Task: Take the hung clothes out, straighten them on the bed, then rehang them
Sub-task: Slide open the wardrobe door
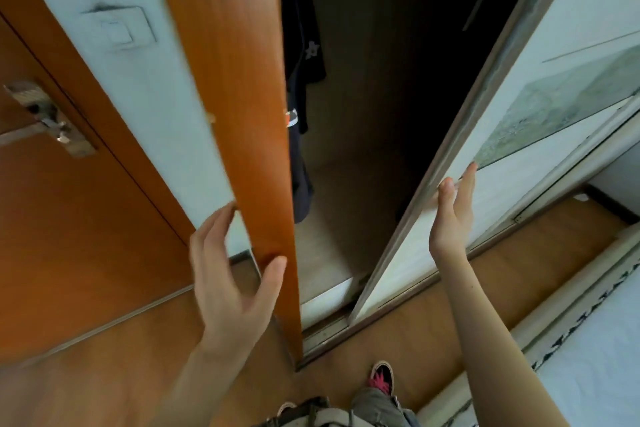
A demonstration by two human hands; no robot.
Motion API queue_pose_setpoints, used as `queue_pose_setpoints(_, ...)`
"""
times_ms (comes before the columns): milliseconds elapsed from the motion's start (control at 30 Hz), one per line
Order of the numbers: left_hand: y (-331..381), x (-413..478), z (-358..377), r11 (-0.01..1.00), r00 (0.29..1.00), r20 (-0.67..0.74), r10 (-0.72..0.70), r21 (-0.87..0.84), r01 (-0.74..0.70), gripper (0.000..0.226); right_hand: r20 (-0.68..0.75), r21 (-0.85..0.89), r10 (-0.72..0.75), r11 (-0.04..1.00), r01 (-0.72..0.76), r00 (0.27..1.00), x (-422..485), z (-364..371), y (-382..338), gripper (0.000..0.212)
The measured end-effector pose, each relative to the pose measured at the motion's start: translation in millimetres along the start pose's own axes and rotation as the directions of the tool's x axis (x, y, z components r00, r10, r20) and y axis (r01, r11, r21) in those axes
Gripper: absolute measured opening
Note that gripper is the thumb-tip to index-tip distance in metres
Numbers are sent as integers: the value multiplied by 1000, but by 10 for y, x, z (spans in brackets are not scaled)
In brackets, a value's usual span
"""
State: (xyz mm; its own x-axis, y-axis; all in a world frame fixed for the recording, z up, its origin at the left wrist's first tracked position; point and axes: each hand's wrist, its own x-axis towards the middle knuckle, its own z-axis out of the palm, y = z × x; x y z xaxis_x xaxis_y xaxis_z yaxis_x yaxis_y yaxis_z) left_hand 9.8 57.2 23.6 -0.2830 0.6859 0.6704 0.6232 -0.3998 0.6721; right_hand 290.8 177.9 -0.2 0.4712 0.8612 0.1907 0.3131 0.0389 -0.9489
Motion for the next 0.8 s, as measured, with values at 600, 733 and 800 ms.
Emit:
queue_pose_setpoints(600,1395,1154,3419,676,733,678,-50,-517,525,26,70,92,-17,996,11,997,1205,-628,437,77)
queue_pose_setpoints(733,1611,1235,3903,690,738,674,-21,-524,499,26,71,40,-28,999,25,997,1675,-875,639,84)
queue_pose_setpoints(800,1726,1262,4163,685,740,673,-10,-534,495,25,75,19,-30,999,28,997,1914,-1011,720,90)
